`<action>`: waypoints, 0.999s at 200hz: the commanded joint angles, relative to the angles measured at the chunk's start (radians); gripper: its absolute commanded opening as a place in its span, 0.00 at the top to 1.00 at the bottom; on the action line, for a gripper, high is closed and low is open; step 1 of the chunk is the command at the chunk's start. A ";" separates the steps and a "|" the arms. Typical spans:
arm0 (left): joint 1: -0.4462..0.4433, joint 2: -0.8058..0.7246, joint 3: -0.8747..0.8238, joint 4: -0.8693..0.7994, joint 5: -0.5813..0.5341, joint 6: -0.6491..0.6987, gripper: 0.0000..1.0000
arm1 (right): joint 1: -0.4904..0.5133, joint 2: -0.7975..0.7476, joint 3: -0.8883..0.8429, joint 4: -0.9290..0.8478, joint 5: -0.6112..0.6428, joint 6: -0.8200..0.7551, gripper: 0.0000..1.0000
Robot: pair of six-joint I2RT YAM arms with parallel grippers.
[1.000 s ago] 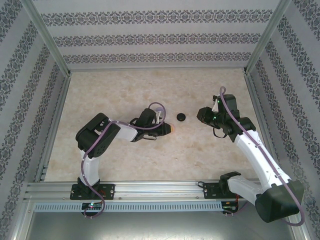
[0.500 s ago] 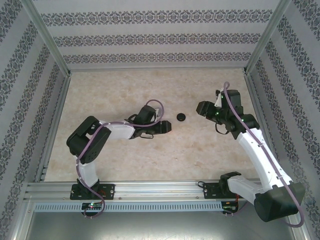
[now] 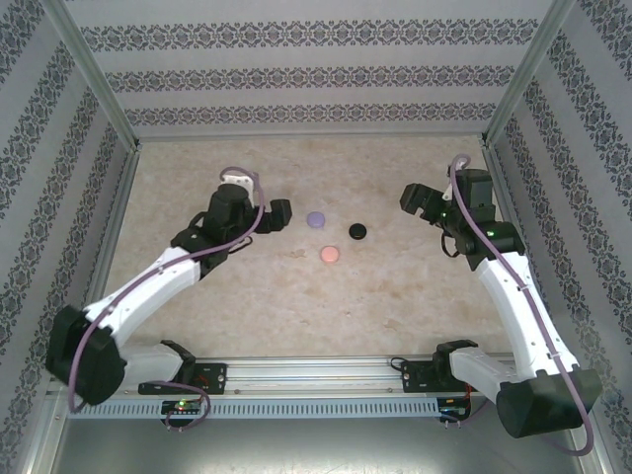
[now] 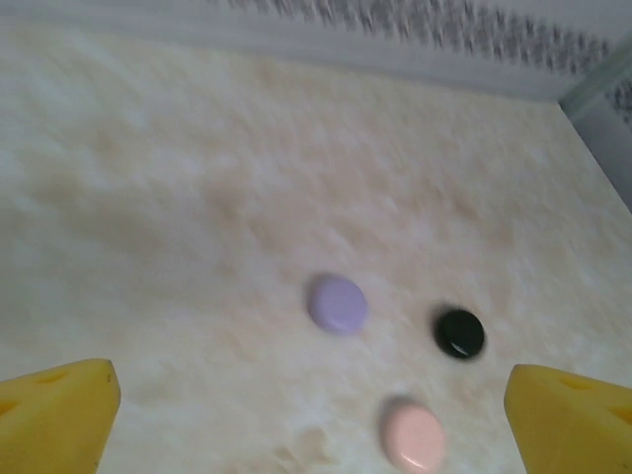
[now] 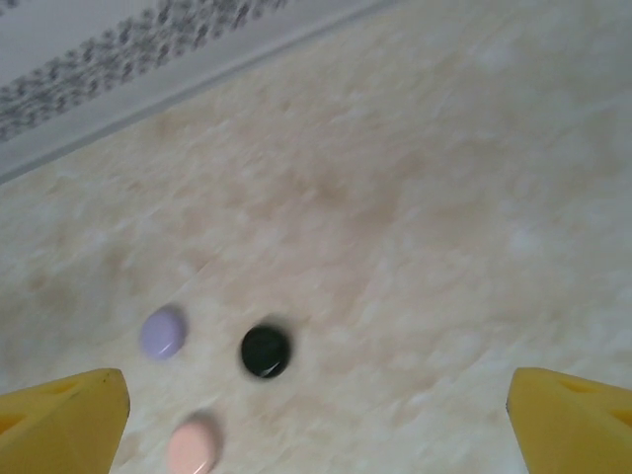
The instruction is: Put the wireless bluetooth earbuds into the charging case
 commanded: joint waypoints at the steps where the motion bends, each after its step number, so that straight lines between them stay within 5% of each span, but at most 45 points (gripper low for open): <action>1: 0.010 -0.086 -0.084 0.139 -0.275 0.296 0.01 | -0.008 0.000 -0.105 0.205 0.253 -0.159 0.02; 19: 0.061 -0.101 -0.106 0.210 -0.334 0.413 0.01 | -0.008 0.026 -0.221 0.402 0.346 -0.263 0.02; 76: 0.256 -0.068 -0.320 0.495 -0.217 0.485 0.01 | -0.008 0.221 -0.503 0.959 0.389 -0.399 0.02; 156: 0.402 0.305 -0.563 1.020 -0.074 0.445 0.01 | -0.012 0.382 -0.662 1.389 0.215 -0.469 0.02; 178: 0.448 0.377 -0.530 1.020 0.035 0.431 0.01 | -0.073 0.485 -0.670 1.518 0.089 -0.429 0.02; 191: 0.471 0.358 -0.495 0.914 0.071 0.409 0.01 | -0.104 0.438 -0.635 1.364 0.039 -0.415 0.02; 200: 0.488 0.375 -0.490 0.940 0.095 0.398 0.01 | -0.103 0.463 -0.652 1.448 0.040 -0.414 0.02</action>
